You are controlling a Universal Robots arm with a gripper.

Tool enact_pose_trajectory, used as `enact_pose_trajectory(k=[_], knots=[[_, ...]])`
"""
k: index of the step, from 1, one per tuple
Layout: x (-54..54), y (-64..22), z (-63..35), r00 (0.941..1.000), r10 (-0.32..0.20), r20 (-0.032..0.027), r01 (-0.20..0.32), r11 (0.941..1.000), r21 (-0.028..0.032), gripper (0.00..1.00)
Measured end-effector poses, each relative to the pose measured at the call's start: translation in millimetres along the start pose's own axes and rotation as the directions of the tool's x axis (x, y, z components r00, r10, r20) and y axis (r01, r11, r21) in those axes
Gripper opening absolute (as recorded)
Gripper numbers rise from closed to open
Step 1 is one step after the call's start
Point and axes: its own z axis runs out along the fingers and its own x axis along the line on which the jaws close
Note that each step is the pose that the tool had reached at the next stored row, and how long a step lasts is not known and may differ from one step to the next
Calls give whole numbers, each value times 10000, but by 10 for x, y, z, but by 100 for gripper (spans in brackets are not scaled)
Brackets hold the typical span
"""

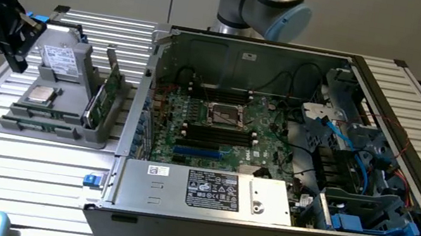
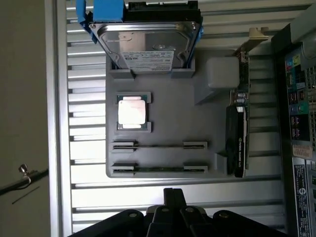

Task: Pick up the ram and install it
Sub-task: 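Reach for the ram, then pick up the ram and move it above insertion slot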

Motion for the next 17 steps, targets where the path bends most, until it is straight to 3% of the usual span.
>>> enact_pose_trajectory(k=[4,8,17], knots=[[16,-3,34,10000,-7,0,7,10000,2,11],[17,9,76,10000,-6,2,6,10000,44,11],[17,9,76,10000,-7,2,7,10000,44,11]])
